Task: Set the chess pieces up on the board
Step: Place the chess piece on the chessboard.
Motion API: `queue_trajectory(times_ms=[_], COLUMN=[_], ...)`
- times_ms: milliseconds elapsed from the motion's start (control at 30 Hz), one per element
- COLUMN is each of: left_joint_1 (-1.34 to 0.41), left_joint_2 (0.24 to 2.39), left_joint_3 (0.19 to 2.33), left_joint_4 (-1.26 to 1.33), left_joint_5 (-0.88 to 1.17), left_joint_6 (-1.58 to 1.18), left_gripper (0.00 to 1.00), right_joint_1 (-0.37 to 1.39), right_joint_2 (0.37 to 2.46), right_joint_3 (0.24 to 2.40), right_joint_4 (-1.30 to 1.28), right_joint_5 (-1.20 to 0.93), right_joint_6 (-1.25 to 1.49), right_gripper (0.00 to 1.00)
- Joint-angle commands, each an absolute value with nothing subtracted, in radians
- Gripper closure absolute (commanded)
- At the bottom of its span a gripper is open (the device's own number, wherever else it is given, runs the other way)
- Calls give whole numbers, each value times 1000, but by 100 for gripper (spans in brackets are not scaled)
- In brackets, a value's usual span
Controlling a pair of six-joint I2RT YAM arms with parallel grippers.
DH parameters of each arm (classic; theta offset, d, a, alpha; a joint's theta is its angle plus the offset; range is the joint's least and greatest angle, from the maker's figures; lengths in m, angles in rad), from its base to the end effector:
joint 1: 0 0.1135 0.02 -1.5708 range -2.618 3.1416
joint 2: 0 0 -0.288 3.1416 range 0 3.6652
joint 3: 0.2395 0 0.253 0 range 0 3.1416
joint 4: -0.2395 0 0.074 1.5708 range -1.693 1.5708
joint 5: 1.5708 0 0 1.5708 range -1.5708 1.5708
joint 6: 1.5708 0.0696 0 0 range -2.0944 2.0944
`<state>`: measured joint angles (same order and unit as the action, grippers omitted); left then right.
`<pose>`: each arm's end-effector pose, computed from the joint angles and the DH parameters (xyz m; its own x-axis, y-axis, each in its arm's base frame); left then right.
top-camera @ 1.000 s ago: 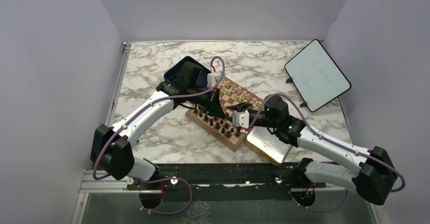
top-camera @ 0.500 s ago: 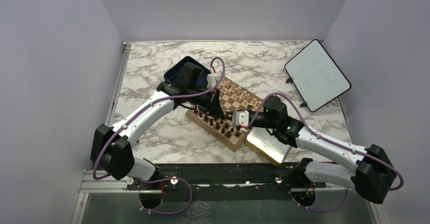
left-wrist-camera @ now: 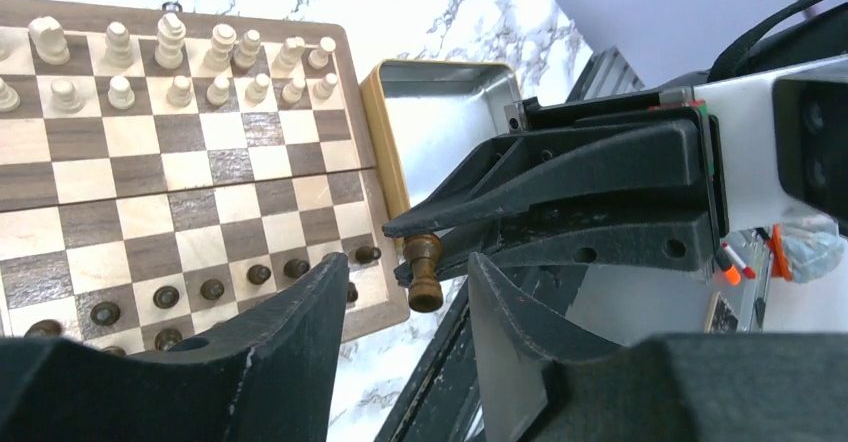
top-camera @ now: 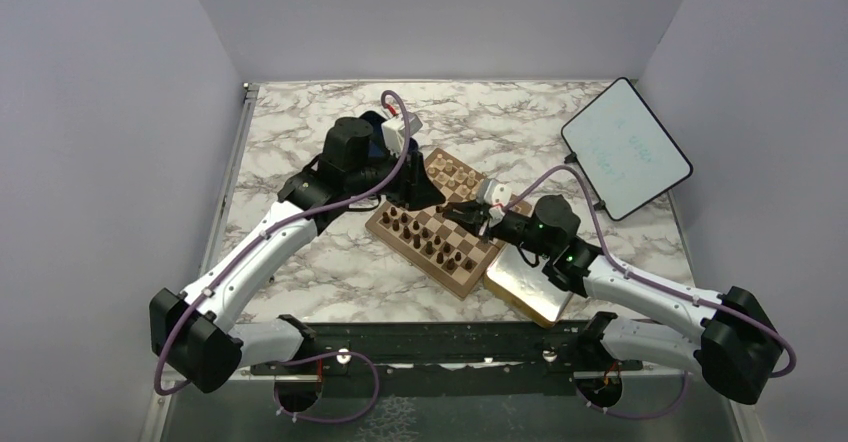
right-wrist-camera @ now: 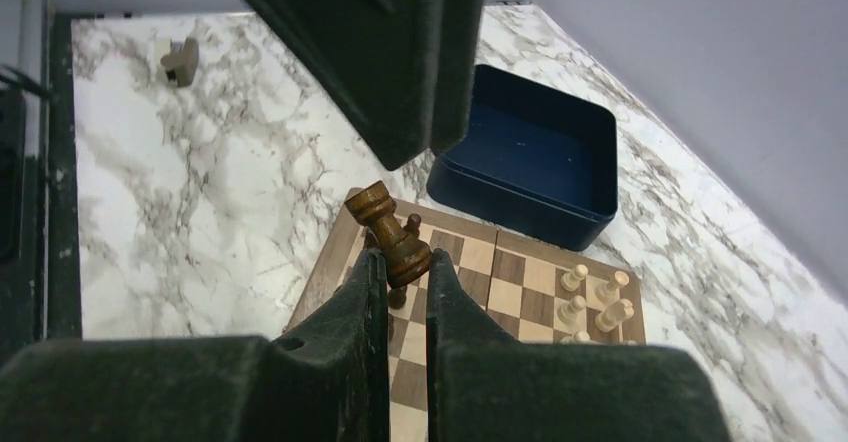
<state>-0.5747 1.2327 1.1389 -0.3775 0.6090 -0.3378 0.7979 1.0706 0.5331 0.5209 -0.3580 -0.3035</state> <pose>0.2231 -0.1919 0.3624 -0.6491 0.0965 -0.7545 0.6980 0.4699 -0.5403 0.1661 0.2052 0.2896 0.2624 -0.1318 -0.9559 -0.8768 0.3812 -0.2933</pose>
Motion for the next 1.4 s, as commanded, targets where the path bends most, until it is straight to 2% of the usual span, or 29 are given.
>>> queue_trajectory(times_ms=[0, 133, 367, 567, 1000, 1100, 1200, 1300, 1367], left_joint_1=[-575, -575, -574, -575, -575, -574, -575, -575, -575], left_joint_2=[1217, 1227, 1248, 1270, 1265, 1263, 1258, 1254, 1257], left_joint_3=[1096, 1085, 1074, 1074, 1080, 1085, 1093, 1103, 1109], left_joint_4=[-263, -260, -215, -207, -210, -221, -239, -270, -299], left_joint_5=[577, 567, 563, 595, 614, 605, 583, 551, 535], left_joint_6=[-404, -405, -434, -441, -451, -448, -439, -414, -397], left_gripper=[50, 47, 46, 54, 91, 96, 98, 99, 99], right_joint_1=[804, 803, 804, 803, 804, 804, 803, 803, 804], right_joint_2=[1065, 1080, 1096, 1098, 1102, 1100, 1092, 1074, 1055], right_joint_3=[536, 560, 557, 556, 564, 567, 565, 549, 533], right_joint_4=[627, 603, 619, 626, 612, 592, 564, 543, 527], right_joint_5=[-220, -177, -175, -164, -122, -116, -114, -111, -112], right_joint_6=[-85, -29, -3, -3, 51, 68, 89, 106, 118], right_gripper=[99, 99, 99, 99, 99, 93, 78, 68, 57])
